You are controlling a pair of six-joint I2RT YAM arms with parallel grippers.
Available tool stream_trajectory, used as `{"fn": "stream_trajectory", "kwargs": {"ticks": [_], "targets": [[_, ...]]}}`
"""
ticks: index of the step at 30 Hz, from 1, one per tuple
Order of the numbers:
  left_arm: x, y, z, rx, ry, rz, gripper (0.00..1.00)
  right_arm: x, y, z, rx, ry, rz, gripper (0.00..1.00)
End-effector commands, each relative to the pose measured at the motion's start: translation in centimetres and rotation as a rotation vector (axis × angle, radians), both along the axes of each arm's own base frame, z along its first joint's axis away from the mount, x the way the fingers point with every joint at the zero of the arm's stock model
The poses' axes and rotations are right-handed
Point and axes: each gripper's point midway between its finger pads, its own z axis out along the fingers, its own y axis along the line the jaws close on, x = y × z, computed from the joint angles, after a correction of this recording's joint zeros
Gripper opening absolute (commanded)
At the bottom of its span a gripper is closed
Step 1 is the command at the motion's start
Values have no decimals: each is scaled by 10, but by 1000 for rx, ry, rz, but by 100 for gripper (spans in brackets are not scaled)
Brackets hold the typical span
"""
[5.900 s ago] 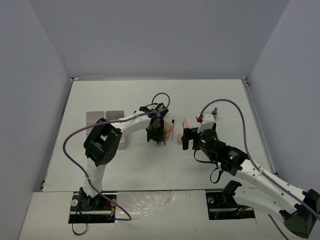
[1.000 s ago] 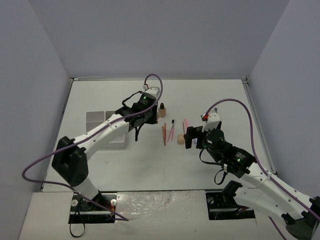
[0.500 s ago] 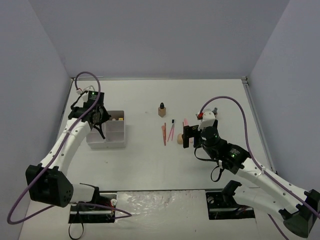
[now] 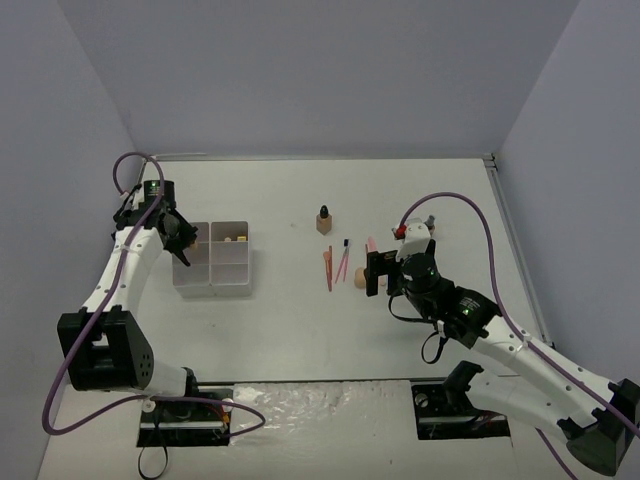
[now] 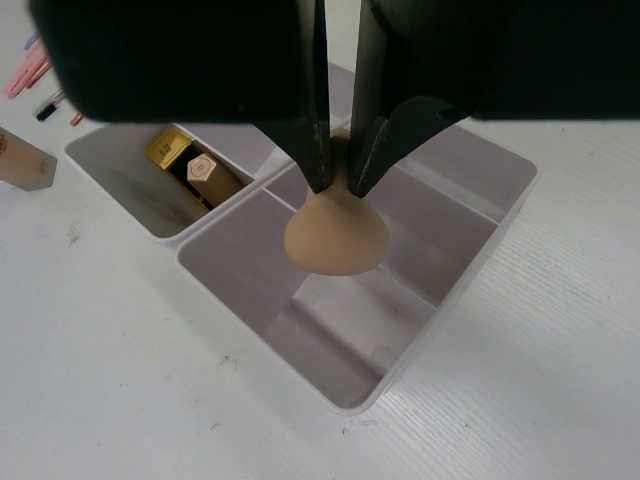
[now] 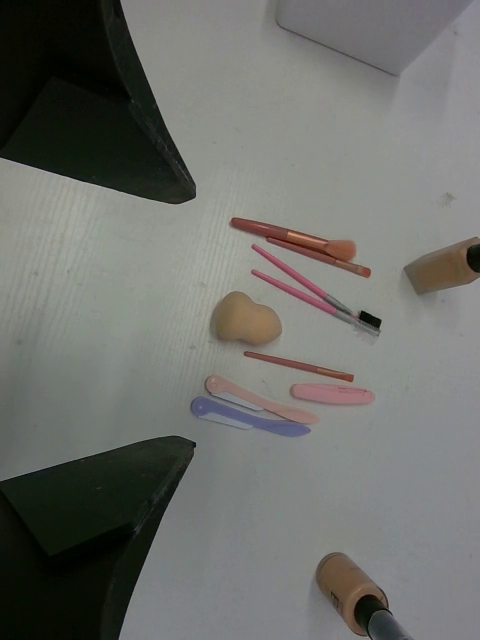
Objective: Organize the makeup
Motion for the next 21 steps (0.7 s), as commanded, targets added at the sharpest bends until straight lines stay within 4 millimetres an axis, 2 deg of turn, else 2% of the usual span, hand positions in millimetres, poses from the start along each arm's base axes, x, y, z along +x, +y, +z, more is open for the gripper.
{"fn": "stream_trajectory", "kwargs": {"ticks": [1,11,21], "targets": [[30,3,33,-49,-136,40,2,12,0,32,52,-88,-34,100],[42,6,46,-84,-190,96,3,11,-3,32,53,-96,-45,100],[47,5,32,-102,-159,113,14,12,-4,31,45,-97,-50,100]]}}
